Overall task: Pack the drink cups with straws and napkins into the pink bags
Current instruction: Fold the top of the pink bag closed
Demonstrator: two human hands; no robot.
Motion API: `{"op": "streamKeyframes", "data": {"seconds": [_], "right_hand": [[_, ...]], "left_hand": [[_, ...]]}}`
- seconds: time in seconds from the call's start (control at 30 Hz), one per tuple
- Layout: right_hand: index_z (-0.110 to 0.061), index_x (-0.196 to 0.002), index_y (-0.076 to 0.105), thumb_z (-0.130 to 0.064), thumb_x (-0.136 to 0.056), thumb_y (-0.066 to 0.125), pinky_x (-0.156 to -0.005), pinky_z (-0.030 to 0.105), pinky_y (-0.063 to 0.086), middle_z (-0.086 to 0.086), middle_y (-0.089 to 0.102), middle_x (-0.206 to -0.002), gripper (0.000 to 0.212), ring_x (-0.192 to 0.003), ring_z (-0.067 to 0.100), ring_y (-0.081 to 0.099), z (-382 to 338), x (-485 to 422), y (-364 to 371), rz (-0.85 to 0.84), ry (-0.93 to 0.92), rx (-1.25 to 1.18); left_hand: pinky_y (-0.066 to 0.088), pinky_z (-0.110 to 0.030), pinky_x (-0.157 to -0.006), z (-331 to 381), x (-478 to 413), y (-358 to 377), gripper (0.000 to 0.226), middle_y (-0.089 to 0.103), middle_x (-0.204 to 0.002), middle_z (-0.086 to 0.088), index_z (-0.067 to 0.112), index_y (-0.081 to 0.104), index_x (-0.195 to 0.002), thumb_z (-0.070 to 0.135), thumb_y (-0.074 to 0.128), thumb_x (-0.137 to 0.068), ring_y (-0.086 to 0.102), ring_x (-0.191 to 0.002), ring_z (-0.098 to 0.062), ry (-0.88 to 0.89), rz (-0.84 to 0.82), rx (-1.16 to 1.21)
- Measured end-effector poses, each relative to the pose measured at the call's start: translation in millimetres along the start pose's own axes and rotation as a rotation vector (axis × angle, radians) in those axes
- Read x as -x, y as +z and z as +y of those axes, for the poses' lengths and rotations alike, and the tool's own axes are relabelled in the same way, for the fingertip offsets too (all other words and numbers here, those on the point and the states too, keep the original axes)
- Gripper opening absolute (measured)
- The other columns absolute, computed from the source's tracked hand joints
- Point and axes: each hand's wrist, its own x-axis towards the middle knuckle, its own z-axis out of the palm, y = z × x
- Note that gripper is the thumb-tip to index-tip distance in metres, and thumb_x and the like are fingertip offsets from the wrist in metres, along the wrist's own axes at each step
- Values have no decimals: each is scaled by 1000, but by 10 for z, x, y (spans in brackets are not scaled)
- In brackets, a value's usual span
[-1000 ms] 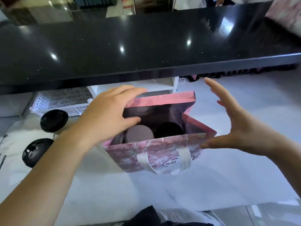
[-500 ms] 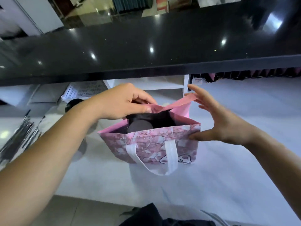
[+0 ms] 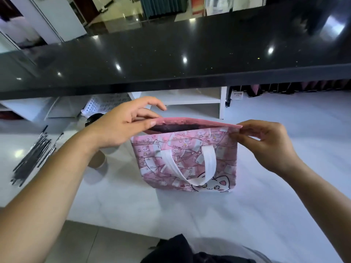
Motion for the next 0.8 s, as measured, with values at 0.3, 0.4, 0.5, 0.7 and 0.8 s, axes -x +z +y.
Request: {"op": "streamKeyframes", "data": {"seconds": [0.3,0.4,0.5,0.7,0.8], "right_hand": [[-22,-83,72,-2,-89,70,-75,15,52,-7,74,-84,21,-73,8,67,53,134,-99,104,21,66],[-24,-83,70,-1,-89,70,-74,13,52,-5,72,-83,23,-72,6,66,57,176,-149,129,27,92],[-31,-96,68,6,-89,66,-77,9,49,1,69,-81,38,-74,8,65,75,205,-193,102,24,160],[-43,-115,62,6,-91,63,-86,18,51,-22,66,-105,55,-78,15,62,50,207,-278,-2,-122,285],[-43,-111,62,9,-89,63,-88,20,50,-24,66,-108,56,-88,11,62,33,195,-275,2,-183,319]], "left_hand": [[48,-31,-99,-321,332,523,38,71,-119,3,19,65,-120,12,76,-84,65,-115,-14,133,274,236],[47,-42,-105,-373,353,656,65,66,-128,7,35,57,-133,4,80,-80,62,-122,-18,172,272,137],[53,-37,-97,-410,347,719,72,71,-104,10,54,52,-131,2,73,-86,68,-99,-13,177,363,107],[49,-18,-85,-468,340,743,65,71,-88,10,47,56,-129,-2,70,-88,67,-84,-7,170,361,98],[51,-22,-85,-504,341,718,57,71,-90,10,48,58,-122,0,67,-92,68,-86,-12,185,340,73]]}}
